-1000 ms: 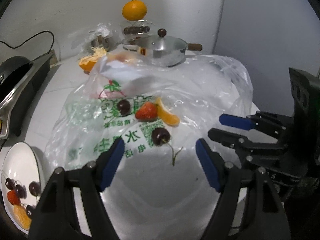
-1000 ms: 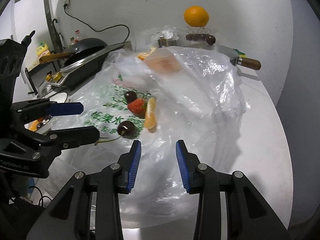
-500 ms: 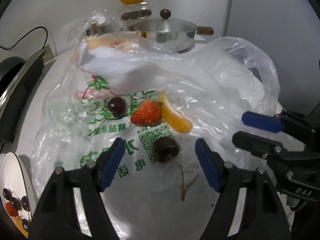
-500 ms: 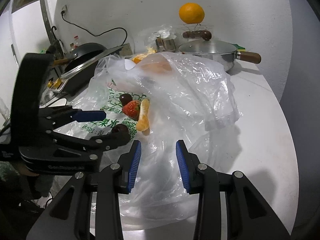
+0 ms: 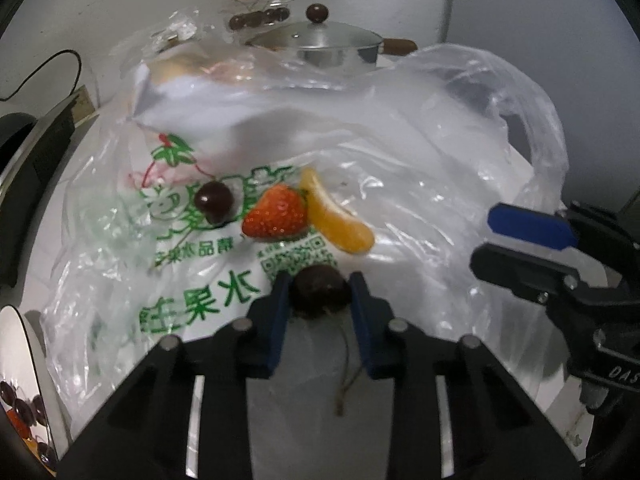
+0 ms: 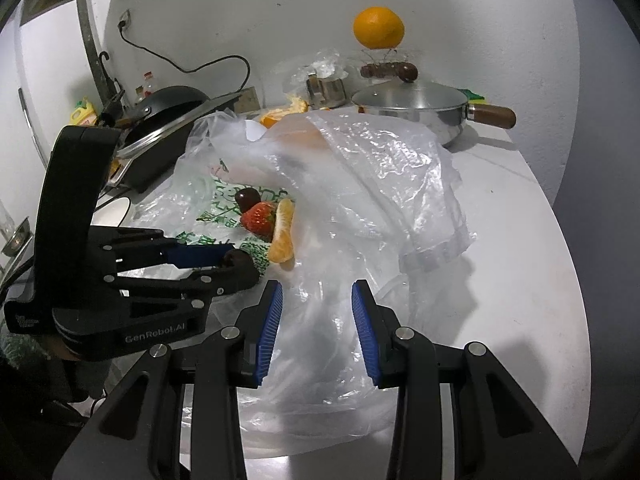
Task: Organize fruits
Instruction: 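Grasp a cherry with the left tool while the right tool grasps a tangerine segment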
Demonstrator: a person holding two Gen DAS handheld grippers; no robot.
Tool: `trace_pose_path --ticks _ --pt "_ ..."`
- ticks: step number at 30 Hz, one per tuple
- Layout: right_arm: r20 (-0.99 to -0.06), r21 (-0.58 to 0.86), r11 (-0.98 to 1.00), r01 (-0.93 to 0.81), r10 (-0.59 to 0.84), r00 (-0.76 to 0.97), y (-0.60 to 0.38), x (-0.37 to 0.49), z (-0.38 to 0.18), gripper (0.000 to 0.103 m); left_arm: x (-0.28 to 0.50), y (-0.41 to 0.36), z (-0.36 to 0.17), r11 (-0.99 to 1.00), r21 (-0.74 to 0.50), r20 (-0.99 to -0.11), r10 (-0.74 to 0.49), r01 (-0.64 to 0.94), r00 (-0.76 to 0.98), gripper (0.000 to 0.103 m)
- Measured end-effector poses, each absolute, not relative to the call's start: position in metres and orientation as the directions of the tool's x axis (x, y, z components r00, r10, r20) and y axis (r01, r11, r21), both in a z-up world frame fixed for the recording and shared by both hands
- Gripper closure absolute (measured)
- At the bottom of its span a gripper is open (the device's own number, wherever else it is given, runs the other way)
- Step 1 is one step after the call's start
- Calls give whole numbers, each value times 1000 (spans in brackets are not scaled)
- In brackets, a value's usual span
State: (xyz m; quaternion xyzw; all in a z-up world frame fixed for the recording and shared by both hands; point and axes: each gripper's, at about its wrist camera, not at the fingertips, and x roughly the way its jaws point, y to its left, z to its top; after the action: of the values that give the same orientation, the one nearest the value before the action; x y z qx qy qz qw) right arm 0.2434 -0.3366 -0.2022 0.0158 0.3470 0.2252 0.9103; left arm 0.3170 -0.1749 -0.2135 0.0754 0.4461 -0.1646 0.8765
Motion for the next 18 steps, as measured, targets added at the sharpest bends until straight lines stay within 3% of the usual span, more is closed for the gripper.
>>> trace_pose_path --ticks 18 --pt "-621 118 890 -440 412 667 -291 246 -184 65 288 -131 -180 924 -62 -735 -297 376 609 73"
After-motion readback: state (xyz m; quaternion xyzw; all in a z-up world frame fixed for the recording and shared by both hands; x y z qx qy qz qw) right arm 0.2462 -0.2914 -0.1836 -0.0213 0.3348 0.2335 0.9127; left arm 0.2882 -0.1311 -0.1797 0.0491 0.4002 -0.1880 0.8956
